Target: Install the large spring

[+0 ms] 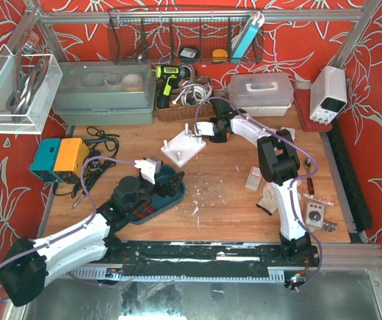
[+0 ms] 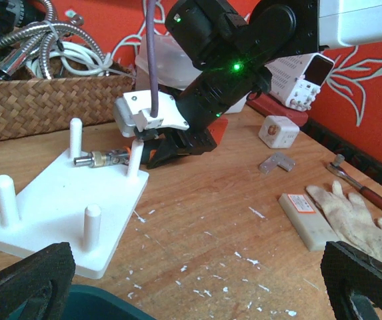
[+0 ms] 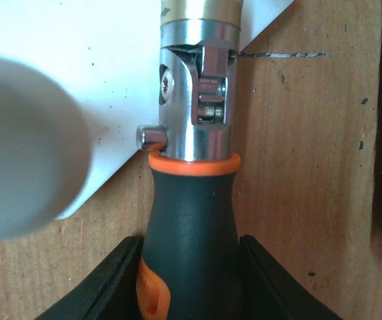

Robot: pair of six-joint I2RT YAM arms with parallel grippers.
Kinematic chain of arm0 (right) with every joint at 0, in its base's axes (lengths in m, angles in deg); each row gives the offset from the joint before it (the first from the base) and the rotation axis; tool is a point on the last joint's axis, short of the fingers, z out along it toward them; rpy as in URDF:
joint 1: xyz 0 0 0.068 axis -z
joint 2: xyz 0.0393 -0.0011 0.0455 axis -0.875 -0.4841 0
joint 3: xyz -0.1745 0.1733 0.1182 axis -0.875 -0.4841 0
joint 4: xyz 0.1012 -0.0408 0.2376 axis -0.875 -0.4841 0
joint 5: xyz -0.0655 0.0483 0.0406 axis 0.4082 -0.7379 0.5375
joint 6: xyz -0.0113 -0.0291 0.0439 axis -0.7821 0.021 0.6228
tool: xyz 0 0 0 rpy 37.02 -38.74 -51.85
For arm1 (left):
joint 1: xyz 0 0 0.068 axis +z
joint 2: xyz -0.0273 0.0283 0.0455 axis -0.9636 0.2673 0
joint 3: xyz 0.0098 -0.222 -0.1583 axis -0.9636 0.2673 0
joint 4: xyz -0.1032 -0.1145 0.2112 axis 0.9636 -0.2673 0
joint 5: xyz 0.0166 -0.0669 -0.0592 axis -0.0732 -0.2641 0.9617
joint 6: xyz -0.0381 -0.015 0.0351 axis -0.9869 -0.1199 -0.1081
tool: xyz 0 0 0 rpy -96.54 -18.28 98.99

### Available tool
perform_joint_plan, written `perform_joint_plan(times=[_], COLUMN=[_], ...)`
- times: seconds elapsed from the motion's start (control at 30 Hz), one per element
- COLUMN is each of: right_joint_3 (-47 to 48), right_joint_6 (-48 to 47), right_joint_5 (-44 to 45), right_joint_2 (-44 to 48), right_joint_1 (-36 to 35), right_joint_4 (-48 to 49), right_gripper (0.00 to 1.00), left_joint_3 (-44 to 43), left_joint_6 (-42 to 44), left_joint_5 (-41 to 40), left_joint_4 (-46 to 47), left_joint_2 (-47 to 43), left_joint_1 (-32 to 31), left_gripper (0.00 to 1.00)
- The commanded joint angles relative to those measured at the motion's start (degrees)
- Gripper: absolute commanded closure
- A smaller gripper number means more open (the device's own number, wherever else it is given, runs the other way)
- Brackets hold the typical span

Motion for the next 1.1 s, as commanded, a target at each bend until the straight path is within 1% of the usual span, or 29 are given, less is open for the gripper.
perform_joint_plan(times=[0.0, 0.1, 0.17, 0.2, 0.33, 0.47, 0.6, 0.7, 0.8, 0.87, 0.97, 1.07], right_joint_3=[0.37, 0.14, -0.23, -0.49, -3.23, -5.46, -10.95, -15.41, -20.35, -24.00, -32.65, -40.47], right_joint_6=[-1.58, -1.32, -0.07, 0.72, 3.66, 5.92, 9.13, 13.19, 20.89, 29.11, 44.38, 59.37], right_joint_5=[-0.99, -1.04, -1.48, -1.82, -1.97, -1.35, -2.19, -0.96, 2.72, 6.15, 10.35, 14.57], right_joint_2=[1.78, 3.79, 5.46, 6.34, 10.26, 13.92, 19.98, 24.17, 28.70, 31.88, 37.22, 40.54], right_joint_1=[-0.93, -1.21, -1.29, -1.27, -1.28, -1.27, -1.32, -1.30, -1.32, -1.24, -1.28, -1.32], right_joint_4=[-2.04, -1.21, -0.12, 0.48, 3.78, 4.66, 7.42, 9.10, 12.16, 14.24, 20.87, 26.03], right_gripper=[0.76, 0.87, 0.98, 1.00, 1.00, 1.00, 1.00, 1.00, 1.00, 1.00, 1.00, 1.00], left_joint_3=[0.55, 0.55, 0.55, 0.55, 0.64, 0.73, 0.64, 0.71, 0.99, 0.92, 0.48, 0.56], left_joint_6=[0.33, 0.39, 0.36, 0.34, 0.34, 0.34, 0.26, 0.12, -0.08, -0.33, -0.60, -0.90], left_joint_5=[-0.93, -1.38, -1.39, -1.47, -1.95, -2.00, -2.31, -2.39, -2.65, -2.47, -1.66, -1.46], left_joint_4=[0.89, 0.83, 0.85, 0.87, 0.87, 0.97, 1.21, 1.27, 1.63, 1.75, 1.52, 1.81], left_joint_2=[-0.91, -0.73, -0.73, -0.75, -0.73, -0.44, 0.16, 0.32, 0.62, 1.04, 1.61, 1.73], left_joint_1=[-0.28, -0.28, -0.28, -0.28, -0.27, -0.28, -0.32, -0.28, -0.28, -0.28, -0.28, -0.28], left_gripper=[0.00, 0.00, 0.00, 0.00, 0.00, 0.00, 0.00, 0.00, 0.00, 0.00, 0.00, 0.00])
